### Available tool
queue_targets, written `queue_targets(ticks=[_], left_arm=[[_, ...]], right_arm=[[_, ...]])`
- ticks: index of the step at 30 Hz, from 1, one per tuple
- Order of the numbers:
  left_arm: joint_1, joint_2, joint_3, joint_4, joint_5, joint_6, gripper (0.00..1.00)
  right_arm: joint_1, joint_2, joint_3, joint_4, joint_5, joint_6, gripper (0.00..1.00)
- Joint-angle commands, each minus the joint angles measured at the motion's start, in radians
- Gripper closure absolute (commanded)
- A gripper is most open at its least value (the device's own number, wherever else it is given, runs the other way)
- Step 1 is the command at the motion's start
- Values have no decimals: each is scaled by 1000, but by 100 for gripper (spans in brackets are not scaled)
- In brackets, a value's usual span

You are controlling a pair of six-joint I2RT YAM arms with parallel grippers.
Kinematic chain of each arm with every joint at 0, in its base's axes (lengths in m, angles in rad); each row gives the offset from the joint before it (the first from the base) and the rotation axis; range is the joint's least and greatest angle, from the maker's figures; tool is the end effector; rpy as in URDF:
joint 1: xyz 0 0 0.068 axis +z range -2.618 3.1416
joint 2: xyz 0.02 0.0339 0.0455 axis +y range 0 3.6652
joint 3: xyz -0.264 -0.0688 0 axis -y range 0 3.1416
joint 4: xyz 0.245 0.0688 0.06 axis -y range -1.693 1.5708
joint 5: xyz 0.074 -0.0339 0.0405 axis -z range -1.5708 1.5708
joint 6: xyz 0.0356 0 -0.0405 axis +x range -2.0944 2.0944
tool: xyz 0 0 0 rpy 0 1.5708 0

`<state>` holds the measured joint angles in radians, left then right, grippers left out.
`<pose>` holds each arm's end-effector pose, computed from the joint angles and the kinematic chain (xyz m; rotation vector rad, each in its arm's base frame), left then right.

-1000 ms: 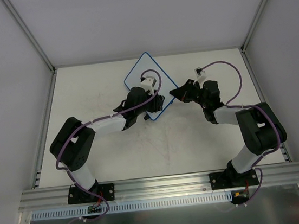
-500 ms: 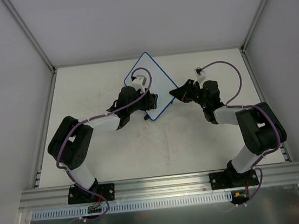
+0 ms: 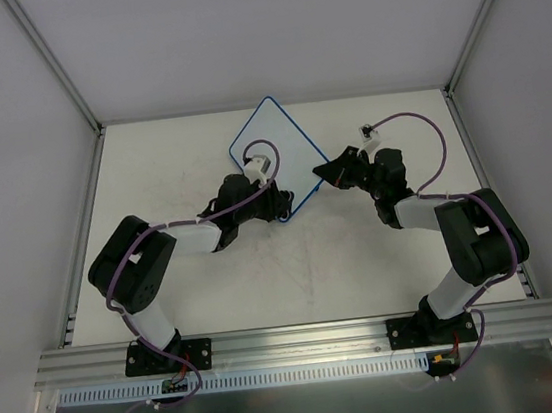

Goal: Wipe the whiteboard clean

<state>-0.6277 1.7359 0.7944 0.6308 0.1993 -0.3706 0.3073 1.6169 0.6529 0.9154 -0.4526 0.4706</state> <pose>0.2871 -0.2170 0.1779 0.3939 1.9302 -0.8583 0.3070 0.1138 0.2050 -0.2279 1.6872 0.9550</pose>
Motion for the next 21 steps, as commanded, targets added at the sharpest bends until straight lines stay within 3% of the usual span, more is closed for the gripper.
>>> queue_targets(ticks=[1, 11, 21], left_arm=[[-30, -16, -32, -25, 89, -57, 98], [-35, -32, -43, -74, 78, -85, 98], [34, 111, 339, -164, 105, -16, 98]], right_arm=[[29, 11, 34, 53, -67, -35, 100], [27, 8, 31, 51, -67, -36, 100], [29, 6, 31, 53, -66, -35, 100]])
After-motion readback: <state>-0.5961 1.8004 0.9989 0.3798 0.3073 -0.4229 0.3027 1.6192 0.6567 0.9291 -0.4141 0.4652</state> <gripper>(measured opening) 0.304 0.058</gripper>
